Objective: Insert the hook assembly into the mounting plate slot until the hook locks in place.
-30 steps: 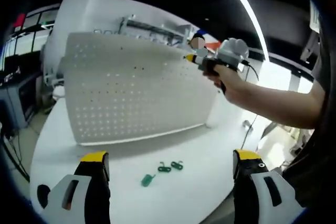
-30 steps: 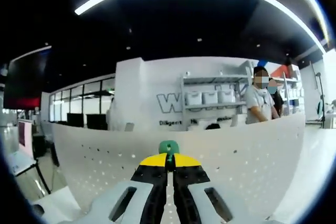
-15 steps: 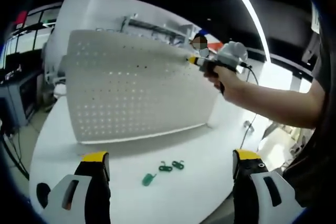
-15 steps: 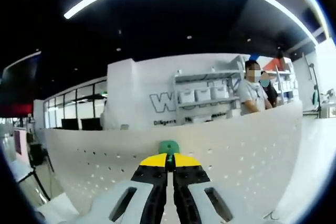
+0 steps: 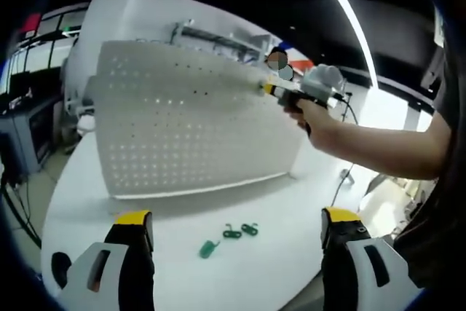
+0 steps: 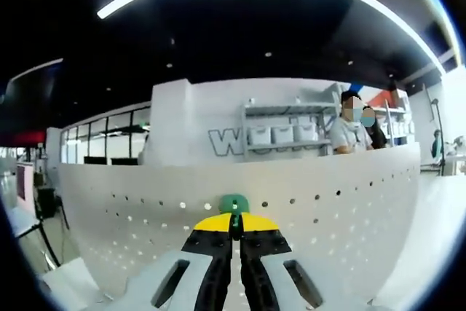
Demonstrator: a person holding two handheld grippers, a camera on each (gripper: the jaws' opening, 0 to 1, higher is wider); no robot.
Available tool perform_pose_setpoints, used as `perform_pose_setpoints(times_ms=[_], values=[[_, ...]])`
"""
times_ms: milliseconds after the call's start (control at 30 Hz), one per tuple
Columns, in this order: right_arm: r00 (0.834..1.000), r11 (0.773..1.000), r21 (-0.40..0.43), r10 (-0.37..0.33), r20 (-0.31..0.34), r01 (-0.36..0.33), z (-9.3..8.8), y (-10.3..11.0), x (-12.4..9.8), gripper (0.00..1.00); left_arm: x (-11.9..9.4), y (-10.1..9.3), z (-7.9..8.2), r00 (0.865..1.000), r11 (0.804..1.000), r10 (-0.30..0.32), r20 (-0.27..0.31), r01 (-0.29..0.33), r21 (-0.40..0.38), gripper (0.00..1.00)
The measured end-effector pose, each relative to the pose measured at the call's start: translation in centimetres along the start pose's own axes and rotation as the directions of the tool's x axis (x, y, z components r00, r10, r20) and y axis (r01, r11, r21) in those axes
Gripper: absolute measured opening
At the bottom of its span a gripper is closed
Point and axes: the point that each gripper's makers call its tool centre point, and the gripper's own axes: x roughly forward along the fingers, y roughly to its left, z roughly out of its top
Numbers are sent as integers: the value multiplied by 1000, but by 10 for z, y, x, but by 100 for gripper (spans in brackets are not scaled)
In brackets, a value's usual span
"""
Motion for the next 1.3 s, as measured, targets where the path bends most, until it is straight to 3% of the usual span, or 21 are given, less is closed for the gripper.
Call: perform_pose_setpoints(times_ms=[67, 267, 467, 567, 767, 867, 1100, 1167, 1300], values=[[1000, 1000, 24, 1, 8, -2, -1, 0, 1, 0, 0, 0, 0, 1000, 1000, 0, -1, 0, -3, 97], [1000, 999, -46, -13, 8, 13, -2, 3, -2, 1, 1, 1, -2, 1000, 1000, 2, -2, -2, -11, 97], [998, 996, -89, -3, -57, -2, -10, 4, 0, 1, 3, 0, -3, 1000, 1000, -1, -9, 1, -9, 97], [999, 992, -124, -7, -53, 0, -8, 6, 0, 2, 4, -1, -2, 1000, 1000, -4, -8, 4, -7, 98], [999, 995, -96, -11, -51, 6, -2, 5, -2, 17, 1, -2, -2, 1000, 1000, -2, -7, 2, -2, 97], [997, 999, -45, 2, -71, -5, -2, 5, -3, 18, -1, -4, -3, 1000, 1000, -3, -8, 3, -1, 97], [997, 997, -71, 25, -67, -29, 8, 8, -15, 22, -3, -12, -7, 1000, 1000, -11, -11, 11, -2, 97], [995, 996, -80, 23, -97, -30, 6, 6, -18, 23, -4, -14, -8, 1000, 1000, -13, -13, 13, 1, 97], [994, 998, -45, 29, -103, -34, 11, 3, -24, 29, -8, -18, -9, 1000, 1000, -14, -13, 14, 8, 97]])
